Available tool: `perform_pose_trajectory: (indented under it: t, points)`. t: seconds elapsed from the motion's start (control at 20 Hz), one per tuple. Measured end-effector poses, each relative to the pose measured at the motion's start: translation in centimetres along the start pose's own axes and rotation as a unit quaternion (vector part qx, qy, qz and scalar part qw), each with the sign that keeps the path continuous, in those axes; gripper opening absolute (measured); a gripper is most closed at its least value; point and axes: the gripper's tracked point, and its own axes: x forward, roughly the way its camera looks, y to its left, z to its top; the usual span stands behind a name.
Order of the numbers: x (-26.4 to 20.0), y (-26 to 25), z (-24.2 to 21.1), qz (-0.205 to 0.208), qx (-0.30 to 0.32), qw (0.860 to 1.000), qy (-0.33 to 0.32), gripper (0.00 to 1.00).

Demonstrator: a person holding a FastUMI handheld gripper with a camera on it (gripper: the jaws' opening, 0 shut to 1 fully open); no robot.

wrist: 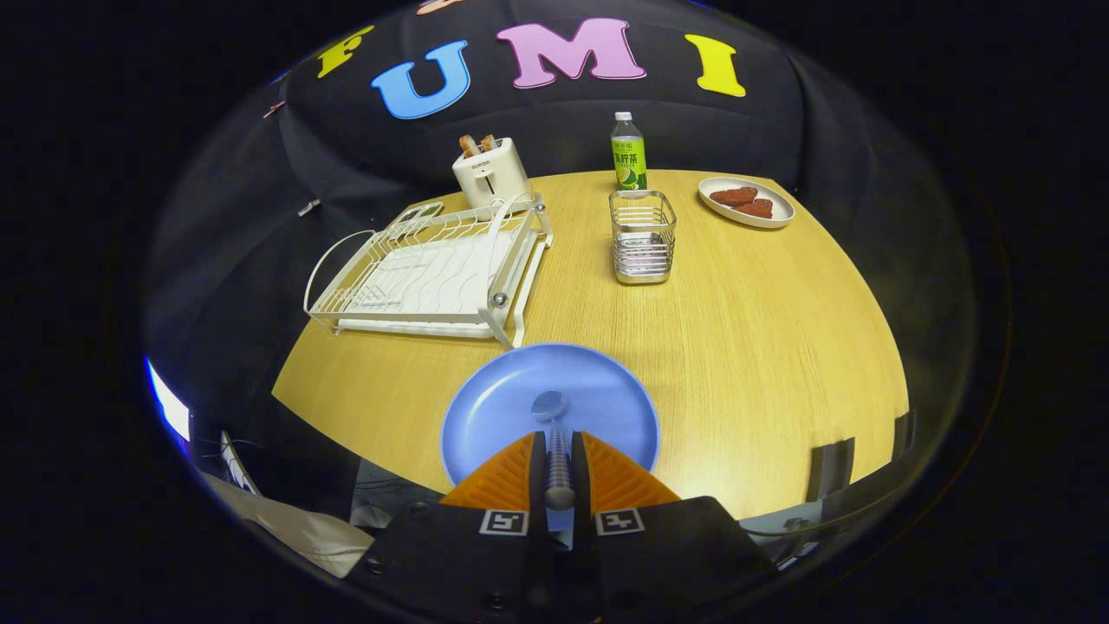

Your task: Take the plate from the dish rack, then take the spoon from the basket and place it into the plate.

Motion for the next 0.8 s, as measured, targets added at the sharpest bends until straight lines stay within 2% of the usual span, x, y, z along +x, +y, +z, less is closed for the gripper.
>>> perform_pose_trajectory:
  t: [0.4,0.6,0.7,0.8]
  points:
    - [2.1,-0.2,-2.7,0.001,-0.019,0.999,0.041,0.16]
    - [2.9,-1.1,-4.8,-0.021,-0.026,0.997,0.065,0.18]
    - [2.8,-1.5,-5.1,-0.031,-0.028,0.997,0.068,0.21]
    - [3.3,-1.7,-4.9,-0.037,-0.027,0.997,0.062,0.36]
